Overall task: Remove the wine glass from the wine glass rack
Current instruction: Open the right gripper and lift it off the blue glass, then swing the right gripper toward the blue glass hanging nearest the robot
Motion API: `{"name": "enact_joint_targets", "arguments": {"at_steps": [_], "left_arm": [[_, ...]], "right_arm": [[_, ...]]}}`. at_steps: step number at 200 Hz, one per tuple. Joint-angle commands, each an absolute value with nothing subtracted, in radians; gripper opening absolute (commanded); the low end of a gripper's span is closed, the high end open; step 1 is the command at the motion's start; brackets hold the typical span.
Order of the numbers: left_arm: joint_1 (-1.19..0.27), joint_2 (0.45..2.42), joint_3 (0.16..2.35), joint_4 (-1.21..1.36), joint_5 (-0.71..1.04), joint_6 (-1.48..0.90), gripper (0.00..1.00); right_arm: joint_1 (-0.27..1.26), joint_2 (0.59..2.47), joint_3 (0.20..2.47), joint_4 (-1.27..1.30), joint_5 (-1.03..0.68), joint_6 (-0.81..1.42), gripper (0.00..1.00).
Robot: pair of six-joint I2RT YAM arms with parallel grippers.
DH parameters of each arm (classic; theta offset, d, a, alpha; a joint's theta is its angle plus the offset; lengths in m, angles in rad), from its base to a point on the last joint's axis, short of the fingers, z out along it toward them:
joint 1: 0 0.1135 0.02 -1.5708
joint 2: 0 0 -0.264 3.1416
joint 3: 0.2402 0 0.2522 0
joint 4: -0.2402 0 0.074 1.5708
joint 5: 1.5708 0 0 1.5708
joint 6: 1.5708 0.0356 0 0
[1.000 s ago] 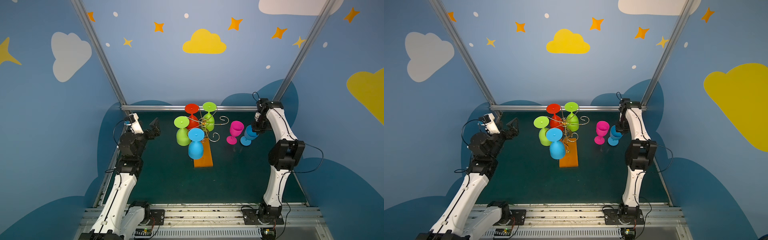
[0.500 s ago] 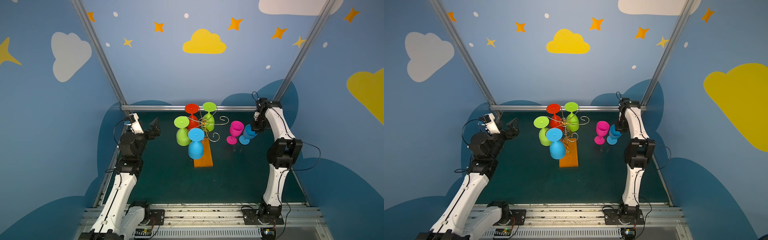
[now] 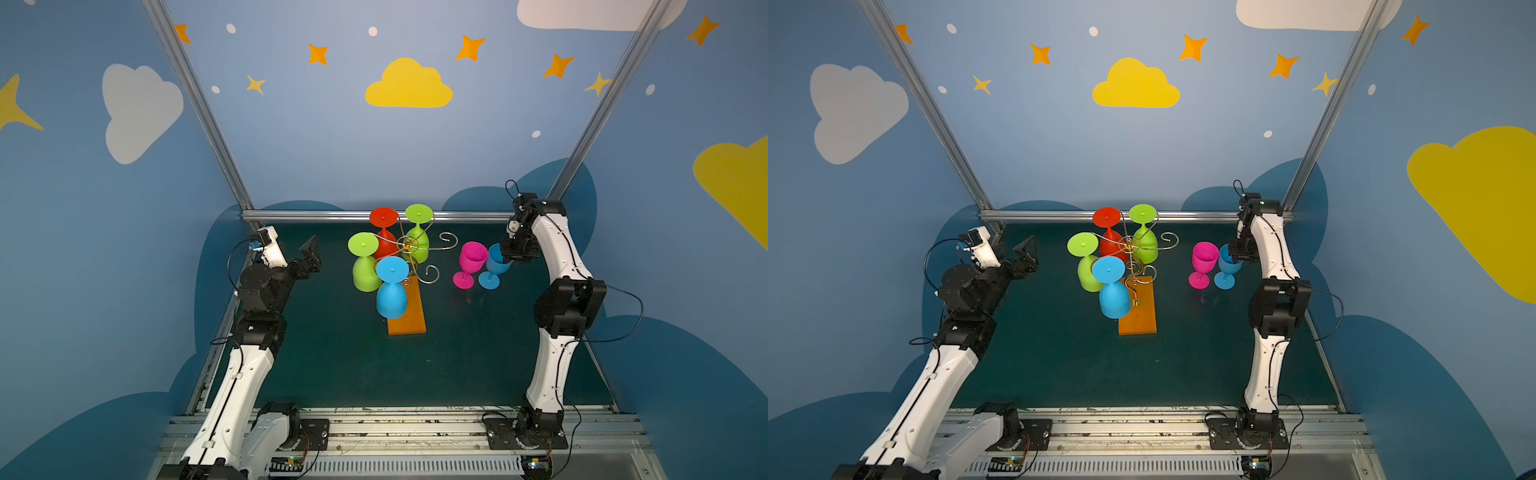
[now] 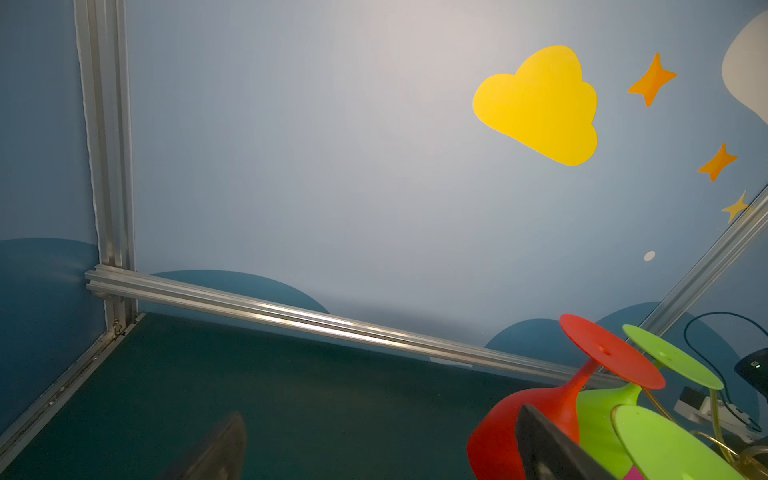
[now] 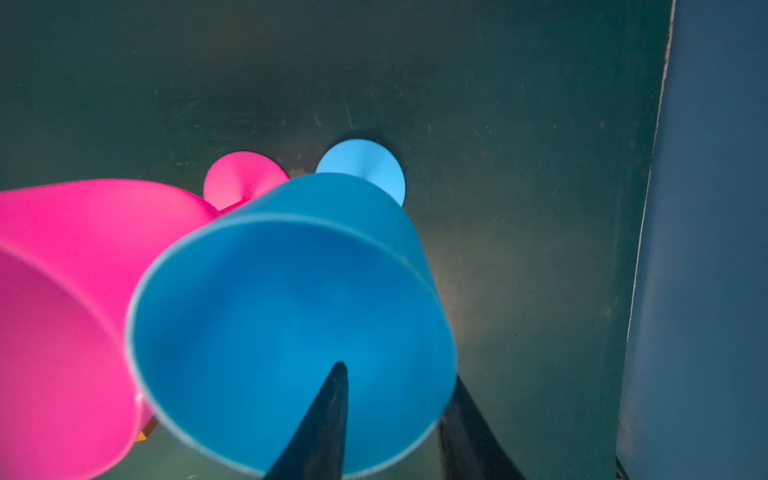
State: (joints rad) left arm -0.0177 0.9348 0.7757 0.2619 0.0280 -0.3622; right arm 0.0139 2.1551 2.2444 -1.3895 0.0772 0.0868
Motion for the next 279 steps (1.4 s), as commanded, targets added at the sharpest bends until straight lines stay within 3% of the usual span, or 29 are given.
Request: {"name": "enact_joint_targets", "arguments": {"at_steps": [1, 39, 72, 108, 128, 152, 189, 238, 279], "left_arm": [[-0.014, 0.924, 0.771, 0.267, 0.035, -0.354, 1.0], [-0.014, 0.913, 0.77, 0.264, 0.032, -0.353, 1.0], [-0.014, 0.907, 0.766, 0.263, 0.026, -0.352, 1.0], [-0.014, 0.904, 0.764, 0.262, 0.023, -0.354, 1.0], [-0.014, 0.9, 0.764, 0.26, 0.019, -0.354, 1.0], [-0.014, 0.899, 0.764, 0.264, 0.026, -0.36, 1.0], [-0.013, 0.899, 0.763, 0.265, 0.029, -0.371, 1.0], [-0.014, 0.888, 0.761, 0.261, 0.015, -0.377, 1.0], [-0.014, 0.875, 0.759, 0.26, 0.002, -0.38, 1.0]], "right_arm": [[-0.001, 2.046, 2.259, -1.372, 0.062, 0.111, 0.36], [-0.018, 1.901, 2.167, -1.291, 0.052, 0.133, 0.36], [-0.019, 1.714, 2.028, -1.199, -0.069, 0.17, 0.36], [-0.013, 1.341, 1.617, -0.868, -0.389, 0.196, 0.36], [-0.003, 1.09, 1.323, -0.587, -0.483, 0.373, 0.39], [0.032, 0.921, 1.206, -0.54, -0.576, 0.49, 0.4], [0.256, 0.788, 1.129, -0.555, -0.445, 0.541, 0.4], [0.488, 0.808, 1.13, -0.515, -0.331, 0.58, 0.37], [0.845, 0.813, 1.126, -0.513, 0.021, 0.621, 0.35]]}}
